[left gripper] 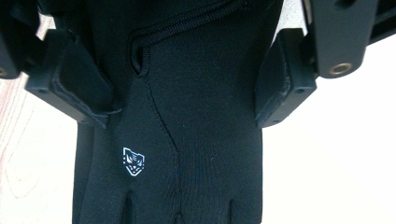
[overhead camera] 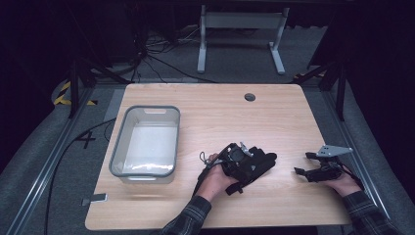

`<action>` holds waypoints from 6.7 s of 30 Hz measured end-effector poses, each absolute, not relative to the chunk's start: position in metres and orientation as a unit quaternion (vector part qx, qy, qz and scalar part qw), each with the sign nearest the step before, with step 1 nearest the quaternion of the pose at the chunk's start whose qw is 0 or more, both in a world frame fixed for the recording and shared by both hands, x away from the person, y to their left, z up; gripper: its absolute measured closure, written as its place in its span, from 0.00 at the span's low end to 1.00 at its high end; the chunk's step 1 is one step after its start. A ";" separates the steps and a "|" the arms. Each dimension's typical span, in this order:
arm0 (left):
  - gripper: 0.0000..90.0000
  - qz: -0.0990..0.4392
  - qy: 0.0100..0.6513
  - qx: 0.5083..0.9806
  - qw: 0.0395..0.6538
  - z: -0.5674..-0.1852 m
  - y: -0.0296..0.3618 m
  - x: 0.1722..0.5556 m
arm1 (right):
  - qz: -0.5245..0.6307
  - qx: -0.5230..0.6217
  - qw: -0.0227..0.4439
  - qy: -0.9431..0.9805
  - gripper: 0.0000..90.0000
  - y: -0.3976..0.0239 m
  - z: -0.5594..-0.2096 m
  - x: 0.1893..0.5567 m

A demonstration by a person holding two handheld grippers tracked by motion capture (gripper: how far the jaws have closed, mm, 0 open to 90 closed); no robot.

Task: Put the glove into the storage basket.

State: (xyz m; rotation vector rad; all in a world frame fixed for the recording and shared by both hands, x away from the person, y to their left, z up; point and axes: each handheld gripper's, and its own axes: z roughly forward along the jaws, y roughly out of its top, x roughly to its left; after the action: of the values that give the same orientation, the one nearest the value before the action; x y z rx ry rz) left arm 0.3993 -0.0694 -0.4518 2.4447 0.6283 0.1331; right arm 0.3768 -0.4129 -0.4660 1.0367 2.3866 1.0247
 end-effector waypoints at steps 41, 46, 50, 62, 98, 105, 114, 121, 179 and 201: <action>0.78 0.030 0.281 0.890 0.358 -0.385 -0.035 0.393 | 0.361 0.366 0.172 0.841 0.17 -0.412 -0.466 0.377; 0.78 0.042 0.292 0.885 0.359 -0.368 -0.022 0.397 | 0.361 0.366 0.172 0.841 0.17 -0.412 -0.466 0.377; 0.78 0.048 0.302 0.881 0.362 -0.360 -0.011 0.399 | 0.360 0.366 0.172 0.841 0.17 -0.412 -0.466 0.377; 0.77 0.085 0.352 0.853 0.375 -0.331 0.048 0.409 | 0.361 0.365 0.171 0.841 0.17 -0.412 -0.466 0.377; 0.77 0.117 0.537 0.771 0.323 -0.376 0.202 0.431 | 0.361 0.365 0.171 0.841 0.17 -0.412 -0.466 0.377; 0.76 0.103 0.550 0.772 0.301 -0.393 0.206 0.440 | 0.362 0.365 0.171 0.841 0.17 -0.412 -0.466 0.377; 0.44 0.092 0.563 0.768 0.290 -0.406 0.211 0.448 | 0.362 0.365 0.170 0.841 0.17 -0.412 -0.466 0.377; 0.24 0.110 0.544 0.770 0.315 -0.397 0.206 0.442 | 0.361 0.365 0.171 0.841 0.17 -0.412 -0.466 0.377; 0.14 0.064 0.322 0.857 0.396 -0.405 -0.006 0.384 | 0.361 0.364 0.170 0.841 0.16 -0.412 -0.466 0.377; 0.13 0.069 0.303 0.884 0.350 -0.465 -0.037 0.382 | 0.361 0.363 0.170 0.842 0.16 -0.412 -0.466 0.377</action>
State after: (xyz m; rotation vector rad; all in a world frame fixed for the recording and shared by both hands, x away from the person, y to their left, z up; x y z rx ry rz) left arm 0.3818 -0.0369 -0.4653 2.2887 0.7858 0.1794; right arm 0.3766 -0.4121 -0.4660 1.0325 2.3920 1.0251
